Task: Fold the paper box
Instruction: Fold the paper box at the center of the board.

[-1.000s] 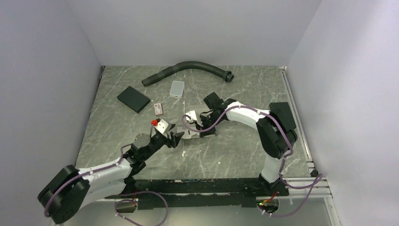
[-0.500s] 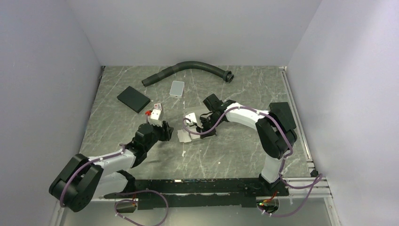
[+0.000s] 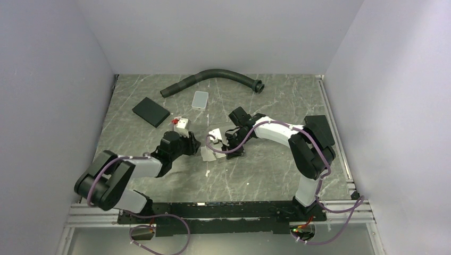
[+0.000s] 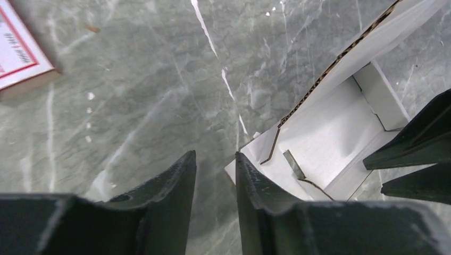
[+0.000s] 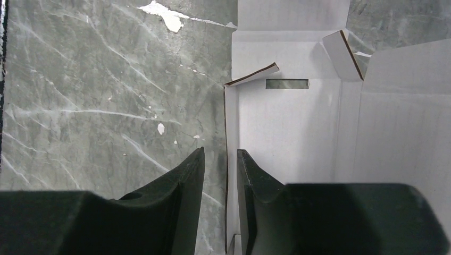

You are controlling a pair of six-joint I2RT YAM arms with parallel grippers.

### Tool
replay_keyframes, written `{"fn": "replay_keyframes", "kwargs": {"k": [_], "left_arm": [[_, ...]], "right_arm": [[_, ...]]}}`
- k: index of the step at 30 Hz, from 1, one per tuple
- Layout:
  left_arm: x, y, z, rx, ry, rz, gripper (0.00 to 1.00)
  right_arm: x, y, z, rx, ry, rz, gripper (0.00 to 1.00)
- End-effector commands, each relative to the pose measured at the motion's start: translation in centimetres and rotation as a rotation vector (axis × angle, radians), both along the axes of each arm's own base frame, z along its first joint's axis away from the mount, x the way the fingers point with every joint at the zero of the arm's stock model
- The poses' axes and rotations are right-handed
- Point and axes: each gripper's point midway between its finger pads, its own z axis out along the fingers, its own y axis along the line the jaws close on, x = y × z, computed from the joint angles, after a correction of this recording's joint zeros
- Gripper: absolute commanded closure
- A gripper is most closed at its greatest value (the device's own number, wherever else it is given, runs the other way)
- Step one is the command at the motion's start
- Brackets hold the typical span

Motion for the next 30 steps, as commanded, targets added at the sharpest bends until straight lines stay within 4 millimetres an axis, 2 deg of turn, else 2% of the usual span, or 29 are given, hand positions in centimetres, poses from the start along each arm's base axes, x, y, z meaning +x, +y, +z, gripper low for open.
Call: {"fn": "replay_keyframes", "kwargs": {"k": [1, 5, 13, 22, 30], "left_arm": [[1.6, -2.8, 1.7, -0.081, -0.021, -0.087, 0.65], [2.1, -4.4, 1.1, -0.117, 0.010, -0.138, 0.74], [2.0, -6.2, -0.1, -0.168, 0.065, -0.206, 0.81], [1.1, -6.4, -0.6, -0.216, 0.117, -0.202, 0.90], [0.4, -6.3, -1.0, -0.235, 0.163, -0.188, 0.92]], "right_arm": [[0.0, 1.2, 1.9, 0.056, 0.008, 0.006, 0.68], [0.7, 1.1, 1.5, 0.040, -0.004, -0.026, 0.72], [0.9, 1.1, 0.6, 0.011, 0.015, -0.042, 0.83], [1.3, 1.0, -0.1, -0.014, 0.016, -0.062, 0.89], [1.6, 1.1, -0.4, -0.028, 0.014, -0.082, 0.92]]}}
